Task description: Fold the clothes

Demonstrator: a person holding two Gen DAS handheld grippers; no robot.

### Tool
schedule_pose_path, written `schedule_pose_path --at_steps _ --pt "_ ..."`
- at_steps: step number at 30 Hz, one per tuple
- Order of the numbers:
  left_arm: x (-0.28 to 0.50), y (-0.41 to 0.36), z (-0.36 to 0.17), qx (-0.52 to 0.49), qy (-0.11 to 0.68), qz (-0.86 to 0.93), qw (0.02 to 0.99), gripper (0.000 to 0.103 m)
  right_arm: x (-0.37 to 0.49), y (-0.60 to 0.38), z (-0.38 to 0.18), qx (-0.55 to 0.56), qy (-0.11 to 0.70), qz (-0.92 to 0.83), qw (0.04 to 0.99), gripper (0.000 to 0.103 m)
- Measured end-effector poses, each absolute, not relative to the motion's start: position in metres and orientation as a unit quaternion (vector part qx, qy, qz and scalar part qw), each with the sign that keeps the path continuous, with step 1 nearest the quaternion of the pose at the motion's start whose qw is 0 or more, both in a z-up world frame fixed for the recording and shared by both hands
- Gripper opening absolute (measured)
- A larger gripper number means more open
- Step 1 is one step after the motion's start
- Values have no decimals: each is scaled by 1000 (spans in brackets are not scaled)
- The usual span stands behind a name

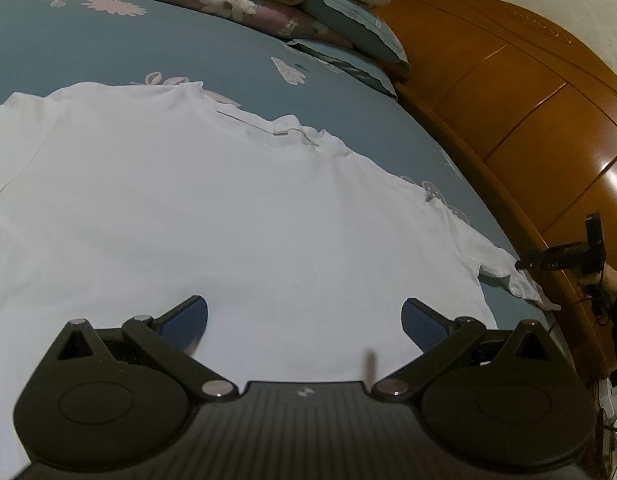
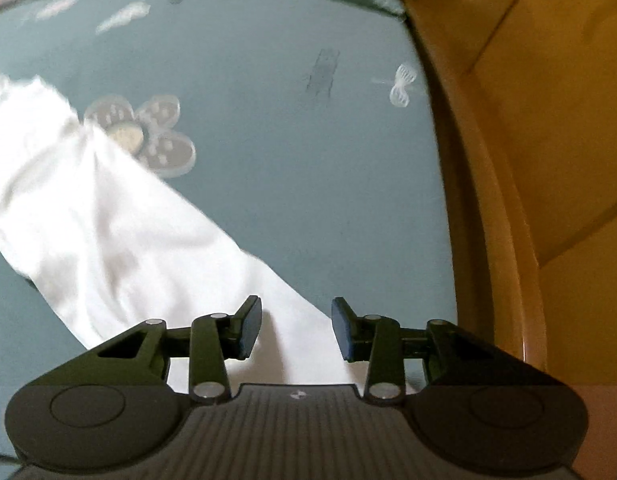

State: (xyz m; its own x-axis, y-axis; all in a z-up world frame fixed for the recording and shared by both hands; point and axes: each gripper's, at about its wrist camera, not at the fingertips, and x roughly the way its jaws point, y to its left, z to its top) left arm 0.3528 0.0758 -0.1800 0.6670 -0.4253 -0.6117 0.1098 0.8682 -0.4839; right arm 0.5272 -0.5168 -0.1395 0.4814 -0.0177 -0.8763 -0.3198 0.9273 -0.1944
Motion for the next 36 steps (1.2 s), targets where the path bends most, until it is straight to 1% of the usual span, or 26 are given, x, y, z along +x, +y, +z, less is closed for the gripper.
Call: schedule_pose_path --at_steps 3,7,8,9,13,14,15,17,20,24,26,29,32,35,36 --pt "352 75 -181 -203 376 -151 891 102 531 -524 -144 -183 508 99 836 43" --pt "351 72 -181 -190 372 -153 895 102 532 -530 -147 -165 509 114 837 42" --pt "351 72 -181 -189 372 -153 896 102 532 -533 -148 -154 509 116 839 40" --pt "351 71 -181 -188 372 -153 896 102 535 -536 -148 -141 510 118 840 35" --pt "351 72 -181 -191 371 -153 896 102 528 -542 -150 -122 500 122 849 30" --pt "351 72 -181 -191 371 -154 896 102 526 -540 -149 -127 498 121 849 26" --pt "351 72 -181 -191 371 -154 896 102 525 -539 -149 -133 495 120 850 17" --pt "351 73 -181 -190 371 -154 896 102 521 -535 -148 -144 491 118 851 8" --pt "351 73 -181 -191 372 -155 895 102 520 -530 -146 -163 484 109 853 6" --pt "352 75 -181 -196 372 -156 894 102 528 -527 -139 -184 469 75 860 5" --pt "352 76 -181 -199 372 -156 893 102 535 -532 -142 -172 474 61 861 6" --pt "352 77 -181 -203 372 -157 892 102 538 -531 -146 -184 469 36 863 15" --pt "352 78 -181 -207 373 -158 891 102 533 -531 -138 -176 454 24 873 22" --pt "352 80 -181 -215 373 -160 888 102 524 -541 -123 -143 440 -1 886 36" --pt "352 81 -181 -218 373 -160 888 102 521 -548 -119 -121 439 -18 890 36"
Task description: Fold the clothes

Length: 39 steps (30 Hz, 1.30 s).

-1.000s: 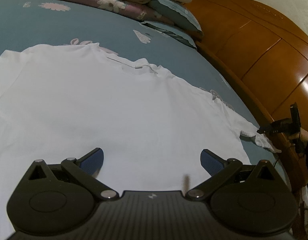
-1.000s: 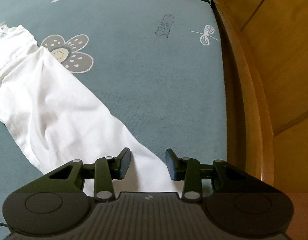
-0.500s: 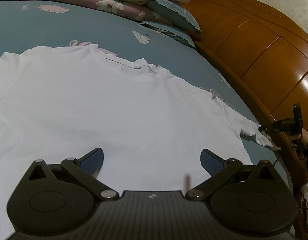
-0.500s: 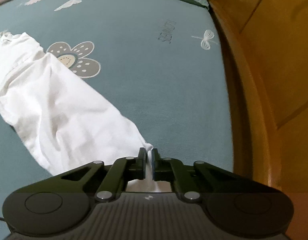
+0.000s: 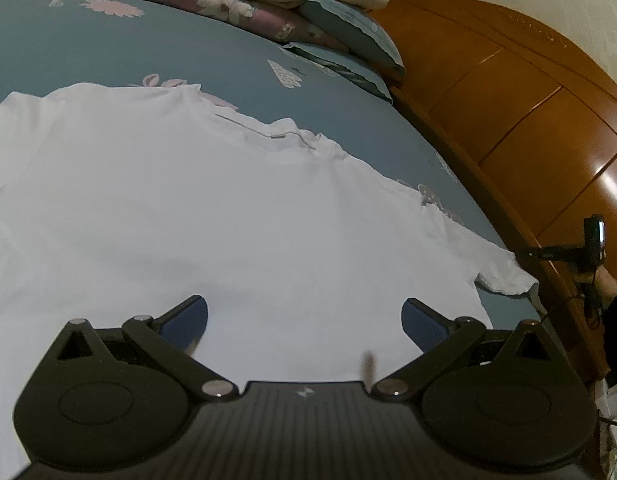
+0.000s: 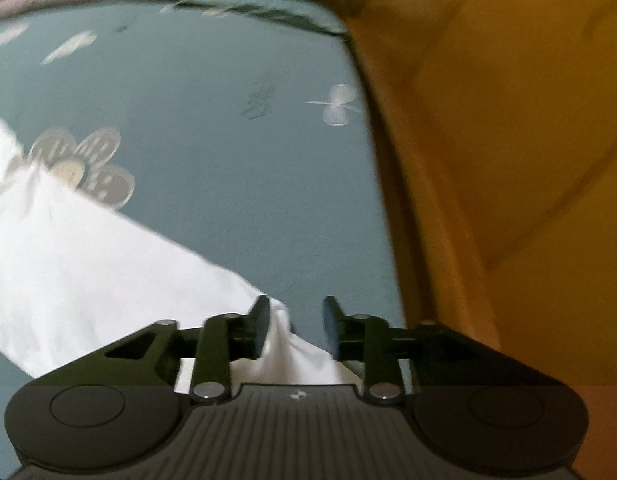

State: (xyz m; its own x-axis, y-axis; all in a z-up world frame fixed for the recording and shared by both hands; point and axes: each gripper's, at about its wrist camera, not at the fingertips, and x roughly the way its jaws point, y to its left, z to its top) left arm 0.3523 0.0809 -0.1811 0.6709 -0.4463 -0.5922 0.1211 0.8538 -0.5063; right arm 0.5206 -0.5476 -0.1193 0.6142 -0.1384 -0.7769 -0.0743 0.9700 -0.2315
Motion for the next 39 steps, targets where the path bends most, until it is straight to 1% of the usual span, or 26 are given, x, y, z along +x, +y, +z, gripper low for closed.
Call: schedule_pose_path --at_steps 3,9,10,12,14,17,19,22,25,27,28,29,31,32,33,38,39 --pt "353 82 -181 -224 372 -160 886 102 506 -563 -113 -66 439 -39 895 36" --pt "353 83 -182 -231 373 -159 885 102 462 -563 -114 3 438 -80 895 37" --pt "353 84 -182 -233 373 -159 884 102 449 -565 -115 27 431 -89 897 39" --pt "352 84 -182 -237 372 -158 884 102 418 -570 -120 94 413 -98 901 53" --pt "352 84 -182 -238 371 -158 884 102 394 -574 -130 165 397 -94 898 57" --pt "351 84 -182 -240 370 -158 884 102 372 -584 -151 266 377 -97 882 61" --pt "351 85 -182 -242 369 -157 883 102 366 -589 -166 331 360 -104 866 62" --pt "351 86 -183 -246 368 -157 883 102 357 -599 -183 416 318 -119 844 66" --pt "352 86 -183 -246 368 -157 883 102 366 -602 -196 466 269 -146 830 67" --pt "352 85 -183 -245 368 -156 883 102 383 -603 -200 463 257 -154 834 67" --pt "352 85 -183 -245 368 -156 883 102 390 -603 -201 454 253 -158 840 67" --pt "352 86 -183 -245 368 -156 883 102 390 -602 -202 440 251 -165 846 63" --pt "352 86 -183 -245 368 -156 883 102 388 -600 -200 402 253 -183 861 48" --pt "352 86 -183 -245 368 -157 883 102 391 -598 -200 372 259 -195 870 32" --pt "352 86 -183 -245 368 -157 883 102 393 -596 -199 345 264 -206 877 24" --pt "352 87 -183 -248 368 -157 882 102 397 -594 -188 264 275 -249 891 24" --pt "352 87 -183 -248 368 -157 882 102 398 -593 -185 251 281 -256 890 30"
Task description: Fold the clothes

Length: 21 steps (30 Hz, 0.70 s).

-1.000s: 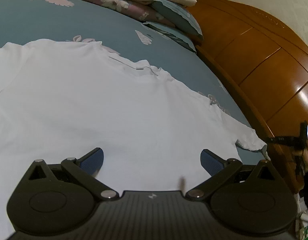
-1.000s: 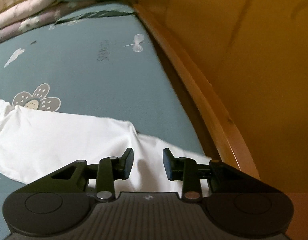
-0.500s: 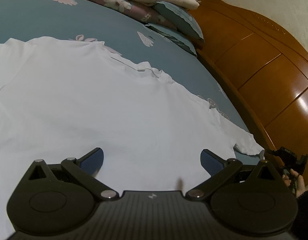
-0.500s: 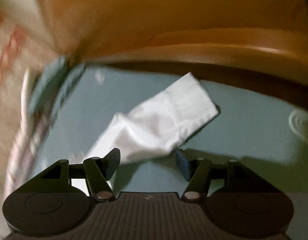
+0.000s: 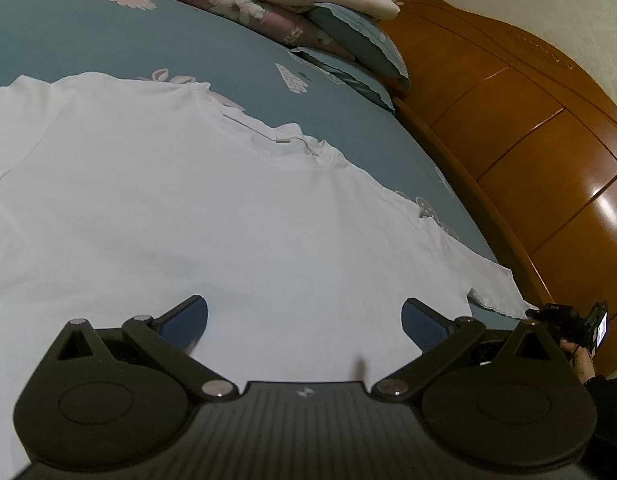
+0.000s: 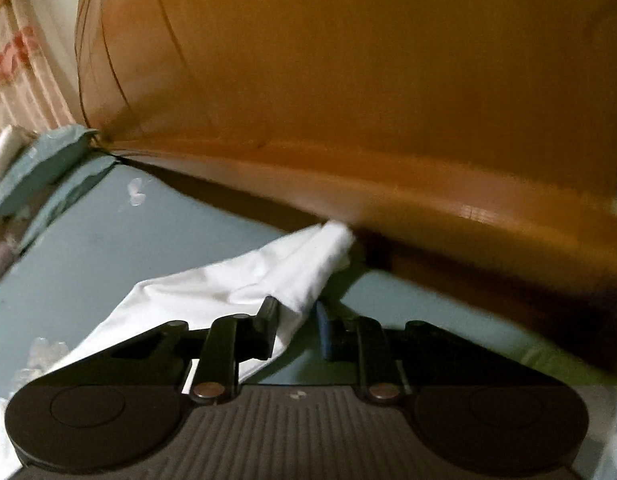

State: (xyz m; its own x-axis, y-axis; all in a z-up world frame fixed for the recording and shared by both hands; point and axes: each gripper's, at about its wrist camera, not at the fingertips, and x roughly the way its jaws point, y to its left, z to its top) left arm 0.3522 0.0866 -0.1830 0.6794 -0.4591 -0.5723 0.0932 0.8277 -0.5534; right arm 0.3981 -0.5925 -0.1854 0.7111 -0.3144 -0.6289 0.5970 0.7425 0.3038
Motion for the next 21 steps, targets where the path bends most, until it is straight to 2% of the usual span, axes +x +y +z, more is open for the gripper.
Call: schedule_pose_path --at_steps 2,3,6,9,13,18,21 --pt "352 87 -183 -249 369 -156 882 102 402 -586 -180 227 307 -262 886 33" --pt "352 86 -183 -249 369 -156 882 102 401 -580 -175 216 312 -260 888 39" --pt "352 85 -183 -246 368 -155 883 102 394 -564 -158 184 302 -251 901 44" --pt "352 85 -182 -243 368 -155 884 102 399 -558 -143 168 284 -228 916 45" --pt "352 85 -183 -246 368 -155 883 102 432 -567 -139 210 294 -201 910 45" --pt "353 85 -183 -243 367 -155 884 102 486 -575 -142 242 347 -222 879 45" --pt "354 85 -184 -244 367 -155 884 102 515 -570 -146 222 390 -253 857 45"
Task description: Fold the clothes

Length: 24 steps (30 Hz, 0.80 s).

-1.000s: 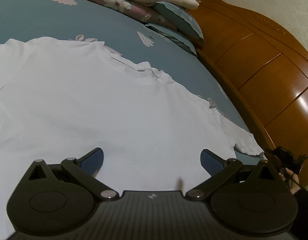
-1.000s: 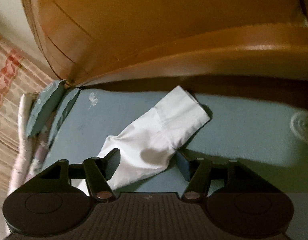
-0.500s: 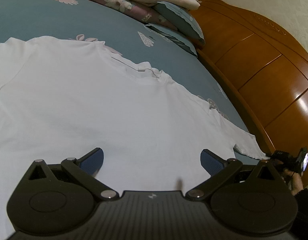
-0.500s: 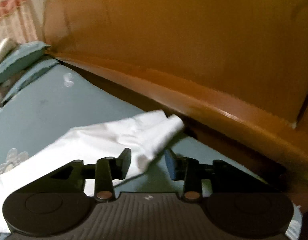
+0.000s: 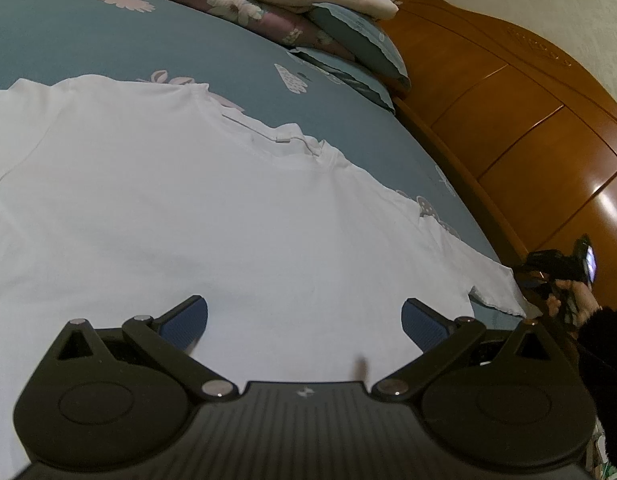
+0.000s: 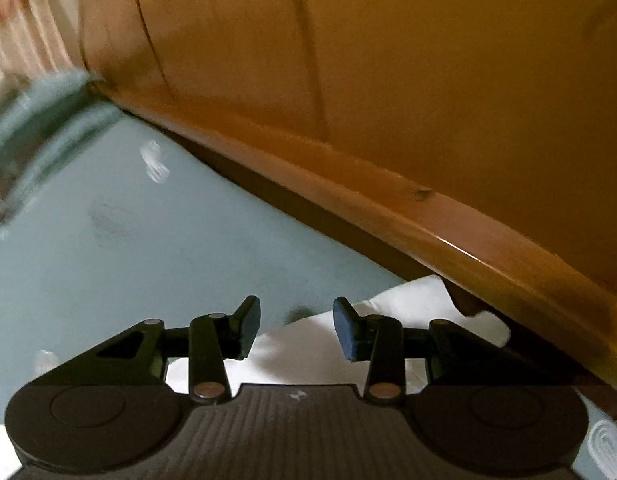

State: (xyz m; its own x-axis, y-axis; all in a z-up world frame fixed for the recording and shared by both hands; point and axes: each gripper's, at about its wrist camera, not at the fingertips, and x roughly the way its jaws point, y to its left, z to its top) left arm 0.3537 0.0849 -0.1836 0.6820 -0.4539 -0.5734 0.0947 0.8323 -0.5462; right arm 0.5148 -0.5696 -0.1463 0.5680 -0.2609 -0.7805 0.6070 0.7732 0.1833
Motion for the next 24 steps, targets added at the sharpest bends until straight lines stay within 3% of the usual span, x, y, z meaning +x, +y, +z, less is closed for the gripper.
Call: schedule_pose_path --at_steps 4,5,8,10,15,20,24 --pt "353 86 -184 -248 367 -156 883 102 534 -559 -157 172 424 -266 848 44" --pt "353 86 -184 -249 368 -156 882 102 537 -556 -159 154 429 -267 849 40" --pt "353 87 -184 -252 368 -157 881 102 545 -548 -161 101 427 -263 859 8" --pt "353 87 -184 -252 368 -157 881 102 546 -547 -160 98 418 -235 872 8" --pt "352 86 -184 -247 367 -158 883 102 534 -496 -132 68 394 -164 902 29" --pt "353 87 -183 -247 373 -159 880 102 523 -411 -107 60 400 -14 915 31" --pt "352 84 -178 -230 387 -157 879 102 523 -341 -120 62 438 78 894 31"
